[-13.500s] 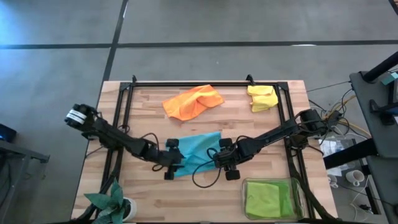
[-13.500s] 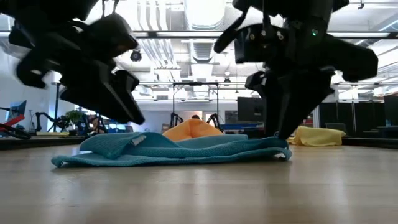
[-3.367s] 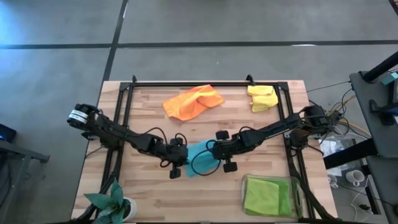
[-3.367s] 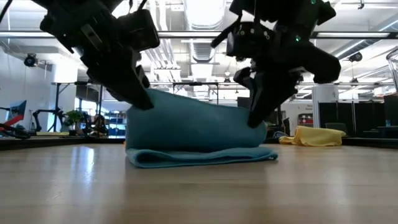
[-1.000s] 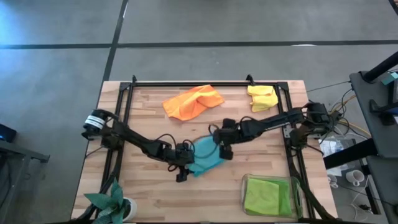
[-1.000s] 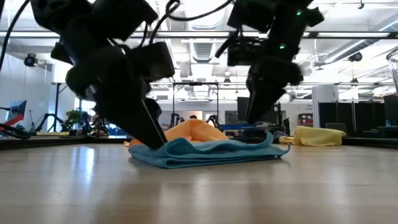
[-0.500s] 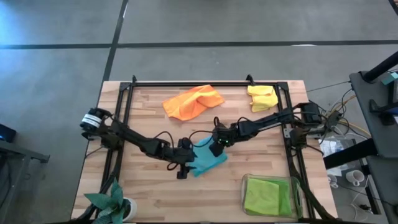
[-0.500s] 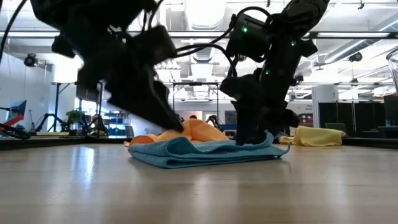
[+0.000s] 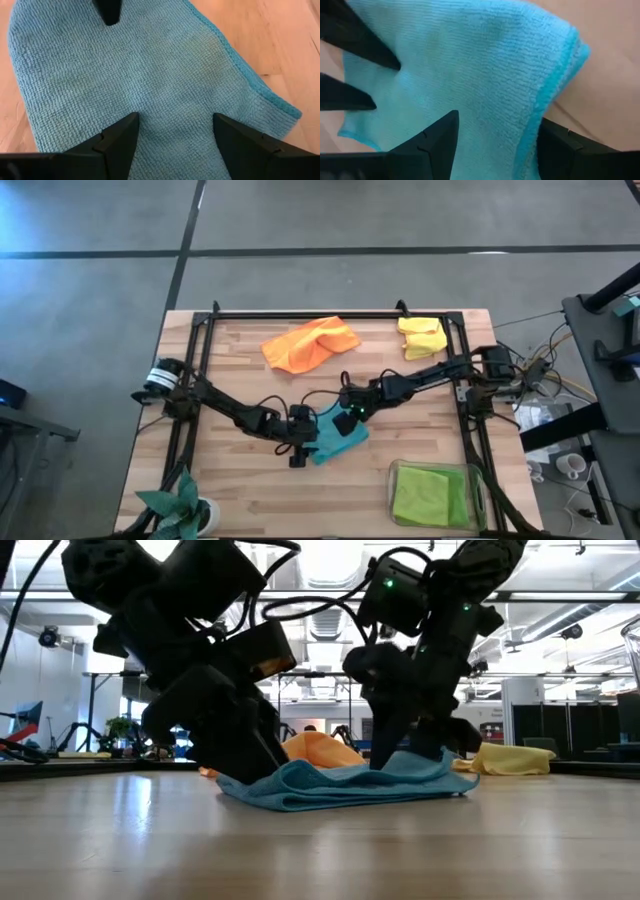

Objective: Fold microfiber towels
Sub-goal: Put the blue microfiber towel into the transparent bin

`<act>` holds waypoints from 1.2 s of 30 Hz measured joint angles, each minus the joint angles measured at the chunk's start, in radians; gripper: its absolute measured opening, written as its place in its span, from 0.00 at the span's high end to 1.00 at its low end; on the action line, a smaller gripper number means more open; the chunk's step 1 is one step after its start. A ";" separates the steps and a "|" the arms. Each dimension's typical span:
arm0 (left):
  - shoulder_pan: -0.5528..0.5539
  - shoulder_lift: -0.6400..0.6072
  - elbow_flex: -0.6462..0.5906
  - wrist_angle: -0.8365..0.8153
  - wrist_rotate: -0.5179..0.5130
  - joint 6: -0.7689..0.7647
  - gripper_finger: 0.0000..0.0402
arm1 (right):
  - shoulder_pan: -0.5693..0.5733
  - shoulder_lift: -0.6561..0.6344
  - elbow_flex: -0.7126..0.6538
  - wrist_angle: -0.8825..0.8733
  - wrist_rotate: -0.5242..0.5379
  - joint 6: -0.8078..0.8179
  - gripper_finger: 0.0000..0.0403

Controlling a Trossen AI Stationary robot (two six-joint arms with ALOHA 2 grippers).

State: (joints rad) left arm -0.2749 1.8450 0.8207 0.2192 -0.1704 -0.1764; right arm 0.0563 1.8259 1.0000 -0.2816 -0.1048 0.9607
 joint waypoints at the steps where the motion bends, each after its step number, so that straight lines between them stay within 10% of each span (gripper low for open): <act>1: 0.000 -0.002 -0.001 -0.001 0.001 0.000 0.40 | 0.002 0.002 0.001 -0.005 -0.004 0.010 0.47; 36: -0.046 -0.012 -0.003 -0.002 0.068 0.396 0.40 | 0.151 -0.007 0.006 -0.089 0.043 0.395 0.50</act>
State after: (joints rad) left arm -0.3211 1.8328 0.8181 0.2171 -0.1024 0.2201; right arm 0.2078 1.8187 1.0063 -0.3708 -0.0619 1.3558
